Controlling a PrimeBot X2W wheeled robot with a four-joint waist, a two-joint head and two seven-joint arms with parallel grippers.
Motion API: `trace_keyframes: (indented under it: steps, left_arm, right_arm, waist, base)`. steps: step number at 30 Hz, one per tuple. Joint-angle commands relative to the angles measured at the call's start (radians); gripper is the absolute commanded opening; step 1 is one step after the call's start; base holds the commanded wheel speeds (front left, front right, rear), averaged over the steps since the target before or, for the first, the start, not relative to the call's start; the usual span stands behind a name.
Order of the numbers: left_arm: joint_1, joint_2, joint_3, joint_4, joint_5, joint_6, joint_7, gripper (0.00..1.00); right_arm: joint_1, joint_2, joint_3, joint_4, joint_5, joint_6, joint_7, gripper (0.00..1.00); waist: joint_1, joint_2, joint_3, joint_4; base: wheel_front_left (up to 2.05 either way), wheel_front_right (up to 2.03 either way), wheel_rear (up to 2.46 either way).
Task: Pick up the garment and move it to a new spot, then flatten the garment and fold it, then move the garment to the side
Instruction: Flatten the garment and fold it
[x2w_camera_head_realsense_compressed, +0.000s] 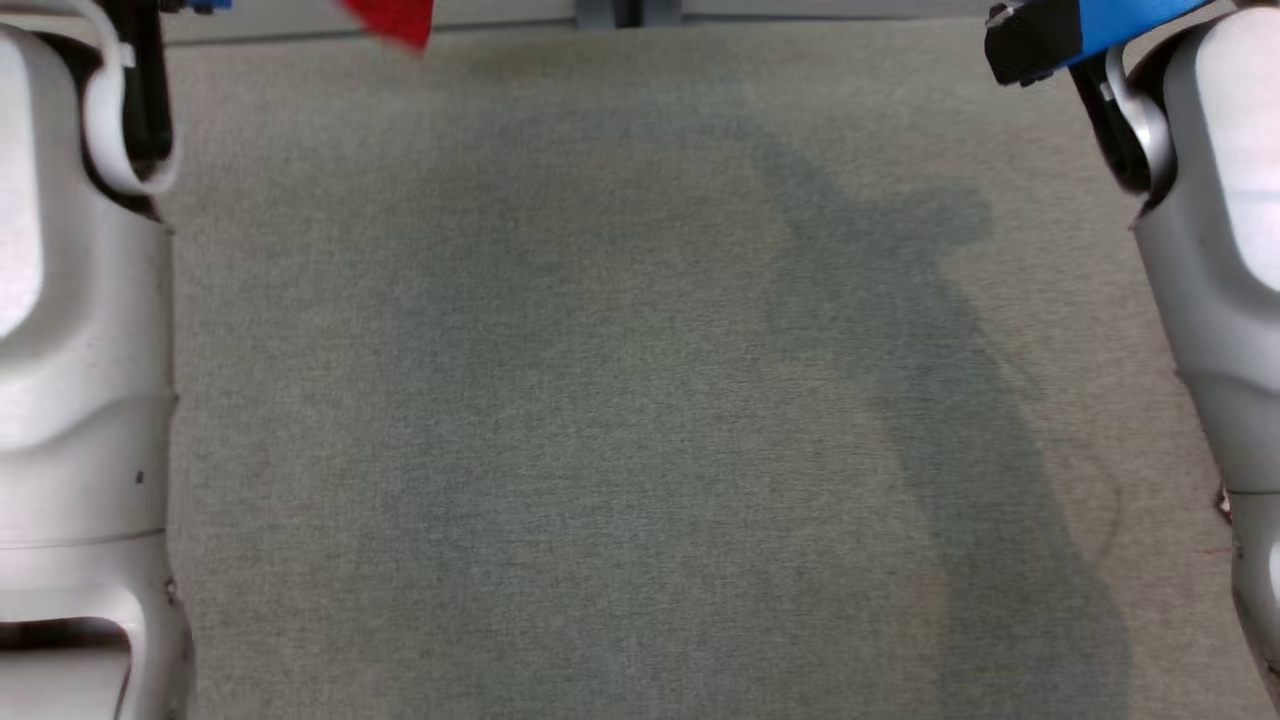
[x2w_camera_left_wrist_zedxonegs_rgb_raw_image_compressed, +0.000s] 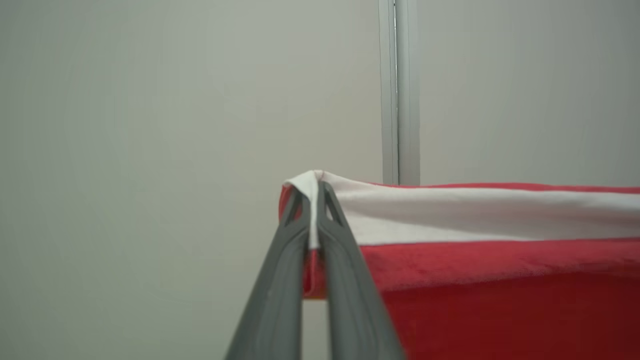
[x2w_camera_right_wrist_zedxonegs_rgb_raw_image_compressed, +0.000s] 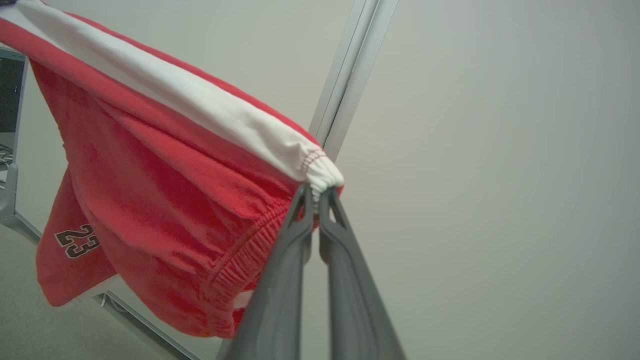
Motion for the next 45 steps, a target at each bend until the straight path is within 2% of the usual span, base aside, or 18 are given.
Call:
trace_keyframes:
  steps: [1,6,9,15,24,28,33,39,45]
  left_arm:
    - [0.019,-0.008,0.002,0.040,-0.010,-0.008,-0.010,0.00]
    - [0.159,-0.064,0.020,0.121,-0.036,-0.021,-0.018,0.00]
    - [0.320,-0.099,0.040,0.150,-0.044,-0.028,-0.017,0.00]
    - [0.570,-0.151,0.089,0.220,-0.071,-0.047,-0.018,0.00]
    - [0.784,-0.166,0.107,0.256,-0.072,-0.055,-0.018,0.00]
    - [0.879,-0.168,0.076,0.273,-0.094,-0.060,-0.018,0.00]
    - [0.982,-0.168,0.060,0.279,-0.116,-0.036,-0.018,0.00]
    - [1.063,-0.168,0.057,0.251,-0.103,-0.032,-0.018,0.00]
    - [1.076,-0.168,0.078,0.188,-0.082,-0.034,-0.018,0.00]
  right_arm:
    - [0.014,0.011,0.002,0.014,-0.013,-0.001,-0.003,0.00]
    - [0.149,0.004,0.050,0.054,-0.023,-0.001,-0.003,0.00]
    - [0.279,0.010,0.090,0.072,-0.001,-0.001,-0.003,0.00]
    - [0.542,0.017,0.146,0.088,0.109,-0.001,-0.003,0.00]
    - [0.789,0.050,0.166,0.072,0.193,-0.001,-0.003,0.00]
    - [0.884,0.068,0.184,0.077,0.219,-0.001,-0.003,0.00]
    - [1.013,0.086,0.186,0.071,0.273,-0.001,-0.003,0.00]
    - [1.112,0.092,0.204,0.041,0.291,-0.001,-0.003,0.00]
    - [1.112,0.091,0.211,0.007,0.298,-0.001,-0.003,0.00]
  waist:
    - [-0.0002,-0.0002,0.031,0.029]
    - [-0.0002,-0.0002,0.017,0.040]
    - [-0.0002,-0.0002,0.000,0.042]
    - [-0.0002,-0.0002,-0.062,0.048]
    - [-0.0002,-0.0002,-0.195,0.063]
    - [-0.0002,-0.0002,-0.276,0.063]
    - [-0.0002,-0.0002,-0.369,0.074]
    - [-0.0002,-0.0002,-0.412,0.083]
    - [-0.0002,-0.0002,-0.409,0.082]
  base:
    - [0.00,0.00,0.00]
    - [0.00,0.00,0.00]
    - [0.00,0.00,0.00]
    - [0.00,0.00,0.00]
    - [0.00,0.00,0.00]
    - [0.00,0.00,0.00]
    - [0.00,0.00,0.00]
    - [0.00,0.00,0.00]
    - [0.00,0.00,0.00]
